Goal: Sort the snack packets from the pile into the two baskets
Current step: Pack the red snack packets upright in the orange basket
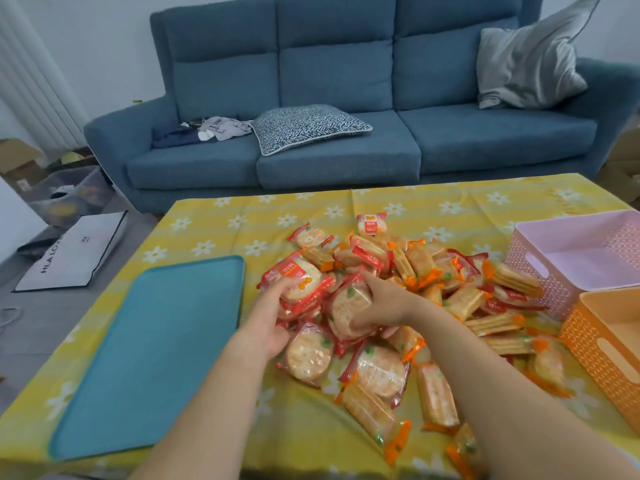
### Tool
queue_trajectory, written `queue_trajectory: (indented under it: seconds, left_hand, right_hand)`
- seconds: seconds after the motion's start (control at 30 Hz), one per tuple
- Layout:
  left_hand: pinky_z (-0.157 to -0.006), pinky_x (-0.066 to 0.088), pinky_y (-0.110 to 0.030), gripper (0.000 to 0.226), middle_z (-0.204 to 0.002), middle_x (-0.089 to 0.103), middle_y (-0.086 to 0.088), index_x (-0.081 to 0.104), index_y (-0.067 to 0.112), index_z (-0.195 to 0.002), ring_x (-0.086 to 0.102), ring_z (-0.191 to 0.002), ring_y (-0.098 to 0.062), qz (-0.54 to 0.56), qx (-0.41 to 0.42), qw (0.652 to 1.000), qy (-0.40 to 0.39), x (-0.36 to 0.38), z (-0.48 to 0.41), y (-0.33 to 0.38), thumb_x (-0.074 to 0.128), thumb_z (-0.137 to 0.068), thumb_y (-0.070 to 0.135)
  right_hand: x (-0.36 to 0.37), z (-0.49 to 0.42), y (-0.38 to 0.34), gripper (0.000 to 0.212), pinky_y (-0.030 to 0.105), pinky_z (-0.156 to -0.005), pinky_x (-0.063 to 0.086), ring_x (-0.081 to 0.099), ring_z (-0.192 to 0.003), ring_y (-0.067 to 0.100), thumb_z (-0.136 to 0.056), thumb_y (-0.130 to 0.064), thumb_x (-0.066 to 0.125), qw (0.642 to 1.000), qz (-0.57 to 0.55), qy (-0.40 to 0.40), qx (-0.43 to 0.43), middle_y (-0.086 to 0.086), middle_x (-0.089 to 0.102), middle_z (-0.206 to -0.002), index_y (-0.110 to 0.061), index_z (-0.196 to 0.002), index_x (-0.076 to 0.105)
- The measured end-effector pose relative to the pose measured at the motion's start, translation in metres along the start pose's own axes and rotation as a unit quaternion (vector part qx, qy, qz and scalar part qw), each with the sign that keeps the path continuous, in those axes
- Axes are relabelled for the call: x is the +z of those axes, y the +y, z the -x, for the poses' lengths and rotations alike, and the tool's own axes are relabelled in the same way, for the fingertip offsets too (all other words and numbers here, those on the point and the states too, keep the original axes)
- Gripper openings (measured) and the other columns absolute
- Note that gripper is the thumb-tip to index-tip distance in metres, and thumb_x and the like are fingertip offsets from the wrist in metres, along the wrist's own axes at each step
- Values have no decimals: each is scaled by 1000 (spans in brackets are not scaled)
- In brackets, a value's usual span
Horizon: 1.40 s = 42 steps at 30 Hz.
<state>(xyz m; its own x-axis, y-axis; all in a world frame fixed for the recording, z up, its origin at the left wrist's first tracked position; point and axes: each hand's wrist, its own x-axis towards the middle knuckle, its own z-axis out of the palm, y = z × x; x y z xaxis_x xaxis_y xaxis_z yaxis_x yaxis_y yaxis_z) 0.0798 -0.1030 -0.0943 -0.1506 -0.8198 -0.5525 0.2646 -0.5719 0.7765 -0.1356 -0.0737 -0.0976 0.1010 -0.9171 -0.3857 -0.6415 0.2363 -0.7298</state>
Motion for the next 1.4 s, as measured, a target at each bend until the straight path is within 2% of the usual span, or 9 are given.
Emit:
queue_trajectory:
  seconds: [0.23,0.37,0.47,0.77,0.93,1.1,1.17,1.27,1.4]
  left_hand:
    - [-89,56,-44,45,-107,76,-16,71,14,-116,71,-97,-31,11,10,1000,-14,27,1,3,79,-76,34]
    - [-77,58,-43,69,-113,74,-5,58,33,-127,73,-99,-27,-10,158,986,42,32,9,17,88,-65,37]
    - [-74,59,-43,79,-123,69,-7,53,29,-133,71,-104,-28,20,175,984,10,44,28,20,89,-63,37]
    - [-74,56,-40,44,-100,74,-7,66,22,-122,73,-82,-22,-4,109,973,-204,215,60,-38,75,-80,33]
    - [-90,57,-53,85,-124,69,-4,55,30,-125,71,-105,-29,-140,144,950,-239,319,72,-103,91,-50,48]
    - [-116,36,-45,116,-156,39,6,18,30,-158,43,-140,-18,-350,193,872,-284,368,80,-146,71,-62,70]
    - [-114,37,-40,89,-147,54,7,45,26,-148,51,-133,-13,-382,224,842,-307,369,72,-152,53,-74,74]
    - [-97,47,-30,50,-112,70,15,69,36,-108,62,-107,-1,-433,315,793,-291,359,60,-162,50,-78,72]
    - [-105,38,-37,46,-127,52,5,60,34,-120,45,-120,-25,-639,403,615,-226,348,40,-177,64,-77,49]
  right_hand:
    - [-2,10,4,95,31,-51,47,51,-54,15,-70,-11,77,995,-10,67,-68,5,52,-71,-33,-148,27]
    - [-11,30,3,90,27,-51,45,50,-54,12,-66,-14,78,986,-33,102,-131,18,64,-104,-40,-140,33]
    - [-25,60,3,88,21,-60,50,61,-68,8,-68,-12,81,977,-48,140,-156,-2,54,-131,-44,-137,36]
    - [-112,193,83,84,33,-65,61,71,-79,15,-68,-2,83,912,-119,369,-133,-1,63,-111,-41,-129,41]
    - [-145,253,156,84,23,-59,55,65,-80,6,-66,-10,85,896,-64,439,4,-14,56,-109,-41,-131,41]
    - [-165,271,210,84,34,-77,51,61,-98,20,-82,-36,77,925,46,333,178,5,60,-133,-37,-152,31]
    - [-173,274,217,78,34,-74,54,63,-92,20,-88,-46,68,903,96,345,239,6,65,-125,-37,-154,28]
    - [-184,278,217,49,42,-76,59,66,-90,25,-91,-28,45,846,130,440,271,5,69,-108,-36,-140,46]
    - [-179,263,207,36,37,-71,59,67,-92,18,-96,-35,47,878,91,409,230,4,65,-121,-36,-131,54]
